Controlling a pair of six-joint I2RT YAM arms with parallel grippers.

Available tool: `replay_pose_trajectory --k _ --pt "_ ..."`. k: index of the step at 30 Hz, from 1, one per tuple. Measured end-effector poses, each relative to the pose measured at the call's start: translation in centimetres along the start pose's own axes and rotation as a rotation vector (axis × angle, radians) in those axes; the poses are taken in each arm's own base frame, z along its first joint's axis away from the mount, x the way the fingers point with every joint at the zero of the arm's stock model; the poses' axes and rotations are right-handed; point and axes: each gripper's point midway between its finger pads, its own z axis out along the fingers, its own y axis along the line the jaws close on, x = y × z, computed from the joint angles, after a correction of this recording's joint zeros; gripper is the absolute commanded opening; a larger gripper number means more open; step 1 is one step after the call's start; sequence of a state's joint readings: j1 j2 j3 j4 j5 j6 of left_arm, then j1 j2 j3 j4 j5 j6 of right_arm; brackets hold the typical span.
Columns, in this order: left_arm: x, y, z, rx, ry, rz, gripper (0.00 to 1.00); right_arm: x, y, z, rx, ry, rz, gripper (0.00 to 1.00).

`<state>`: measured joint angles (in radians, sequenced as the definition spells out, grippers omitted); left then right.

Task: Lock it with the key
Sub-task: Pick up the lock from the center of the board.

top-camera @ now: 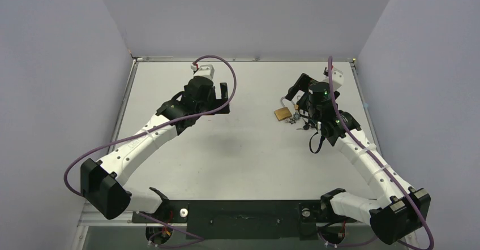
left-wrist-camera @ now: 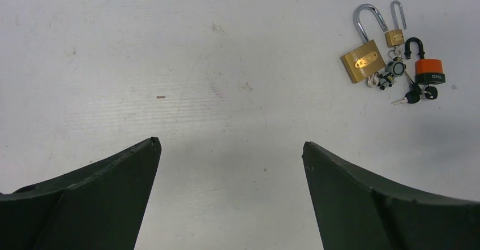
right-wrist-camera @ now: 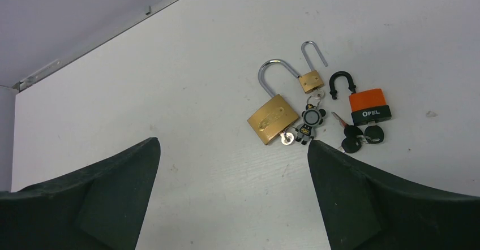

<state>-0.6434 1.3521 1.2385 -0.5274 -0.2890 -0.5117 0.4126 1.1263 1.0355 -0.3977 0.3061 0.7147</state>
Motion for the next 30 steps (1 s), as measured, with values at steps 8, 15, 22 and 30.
replay_pose_trajectory --k 8,15,22,30 --pt "-0.1 0.2 -0.1 0.005 0.003 -0.007 0.97 0.1 -0.1 0.1 0.004 0.003 -0.001 0.97" --pt "0.0 0.4 -0.6 0.017 0.015 -0.013 0.97 1.1 -1.0 1.4 0.053 0.034 -0.013 0.96" --pt "-0.5 0.3 -1.7 0.051 0.009 -0.025 0.97 1.8 -4.1 4.4 0.169 0.08 -0.011 0.87" --pt "-0.2 0.2 -3.0 0.085 0.021 -0.028 0.97 4.3 -9.2 10.5 0.345 0.212 -0.01 0.8"
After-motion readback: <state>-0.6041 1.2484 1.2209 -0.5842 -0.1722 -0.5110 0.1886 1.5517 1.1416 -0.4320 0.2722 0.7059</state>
